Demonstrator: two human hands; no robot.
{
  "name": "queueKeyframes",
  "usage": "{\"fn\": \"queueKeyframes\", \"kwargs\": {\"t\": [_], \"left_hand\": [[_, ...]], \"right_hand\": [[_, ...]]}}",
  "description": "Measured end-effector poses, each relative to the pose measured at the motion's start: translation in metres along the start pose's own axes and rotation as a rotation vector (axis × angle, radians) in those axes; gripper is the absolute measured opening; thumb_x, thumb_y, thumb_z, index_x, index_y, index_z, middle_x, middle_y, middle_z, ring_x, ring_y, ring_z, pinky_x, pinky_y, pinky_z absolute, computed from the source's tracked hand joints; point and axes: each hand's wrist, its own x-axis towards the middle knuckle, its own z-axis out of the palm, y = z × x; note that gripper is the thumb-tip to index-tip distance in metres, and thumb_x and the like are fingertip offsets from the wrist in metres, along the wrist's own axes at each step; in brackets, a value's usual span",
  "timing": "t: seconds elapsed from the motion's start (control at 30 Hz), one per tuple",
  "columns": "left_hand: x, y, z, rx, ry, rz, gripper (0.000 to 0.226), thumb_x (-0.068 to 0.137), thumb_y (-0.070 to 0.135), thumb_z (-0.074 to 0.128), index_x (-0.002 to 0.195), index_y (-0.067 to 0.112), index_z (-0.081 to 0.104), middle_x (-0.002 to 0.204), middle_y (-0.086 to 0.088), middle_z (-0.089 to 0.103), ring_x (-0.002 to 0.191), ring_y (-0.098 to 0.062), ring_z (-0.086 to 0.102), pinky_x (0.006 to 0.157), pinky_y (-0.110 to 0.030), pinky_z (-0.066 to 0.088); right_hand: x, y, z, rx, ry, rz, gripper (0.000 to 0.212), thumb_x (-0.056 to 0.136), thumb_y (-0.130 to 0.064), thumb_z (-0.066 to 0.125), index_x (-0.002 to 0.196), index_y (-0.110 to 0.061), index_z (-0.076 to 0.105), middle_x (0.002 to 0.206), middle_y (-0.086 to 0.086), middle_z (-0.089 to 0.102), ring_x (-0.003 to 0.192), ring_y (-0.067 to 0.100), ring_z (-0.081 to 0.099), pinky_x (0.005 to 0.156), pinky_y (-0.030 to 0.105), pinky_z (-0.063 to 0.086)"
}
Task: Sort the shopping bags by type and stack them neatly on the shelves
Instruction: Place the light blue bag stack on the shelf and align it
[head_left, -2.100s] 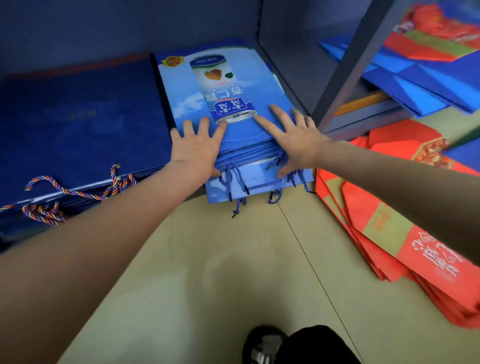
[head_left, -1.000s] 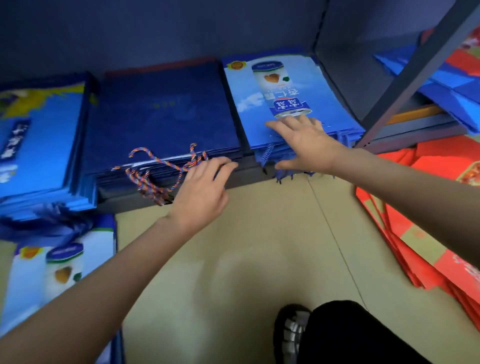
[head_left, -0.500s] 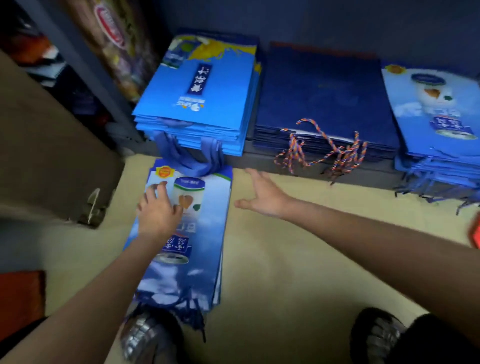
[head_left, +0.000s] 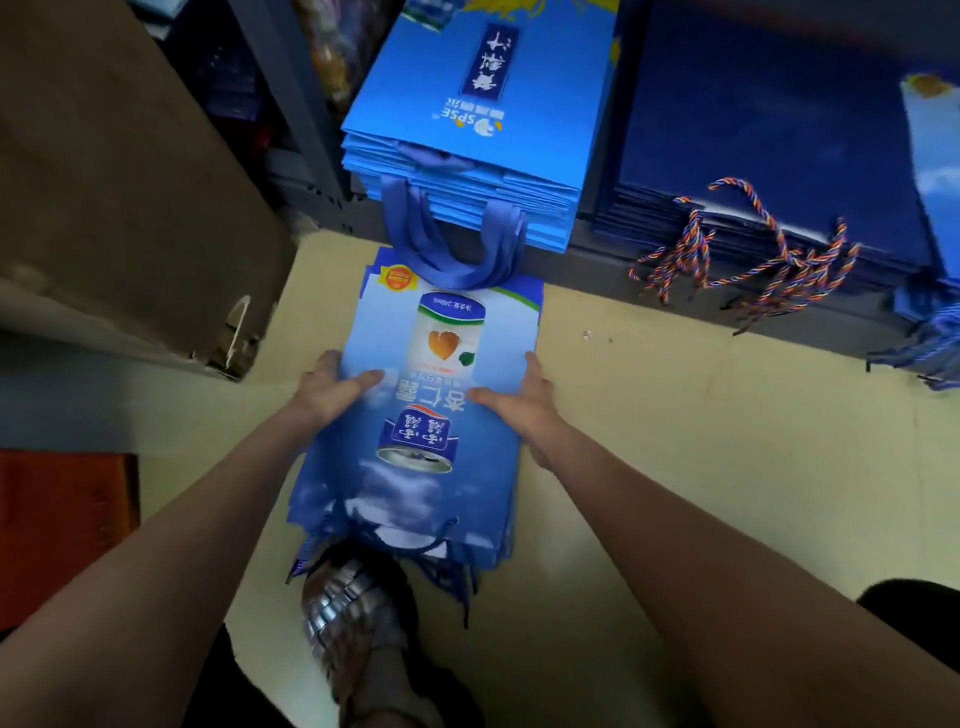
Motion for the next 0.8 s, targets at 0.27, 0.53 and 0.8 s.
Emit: {"fn": "queueKeyframes", "kwargs": {"t": [0.27,0.53,0.8], "left_hand": [[-0.078,0.072,0.086,0.089,-0.370,0.180,0.098,0.056,0.054,0.066,0.139,0.014,0.033,0.139,-0.007,0.047,0.126,-0.024,0.046,0.106,-0.038,0.038],[-0.162,0.149,0.121,0.220,-0.445,0.351,0.124,0.040,0.072,0.064,0.144,0.015,0.030,0.146,-0.005,0.039,0.131,-0.022,0.041,0.108,-0.038,0.036],[-0.257,0.233,0.141,0.045,-0.504,0.398,0.071,0.073,0.048,0.067,0.130,0.010,0.047,0.130,-0.003,0.055,0.110,-0.023,0.059,0.091,-0.036,0.050]], "right_hand": [[-0.055,0.067,-0.113,0.204,0.164,0.279,0.090,0.075,-0.048,0.072,0.146,-0.032,0.017,0.146,0.000,0.035,0.121,0.025,0.048,0.084,0.038,0.044],[-0.132,0.041,-0.230,0.020,0.014,0.314,0.055,0.087,-0.043,0.060,0.134,-0.020,0.043,0.109,0.004,0.053,0.074,0.025,0.057,0.057,0.031,0.050],[-0.207,0.001,-0.371,-0.035,0.010,0.240,0.030,0.092,-0.034,0.052,0.119,-0.021,0.048,0.107,0.007,0.052,0.072,0.028,0.060,0.055,0.035,0.056]]}}
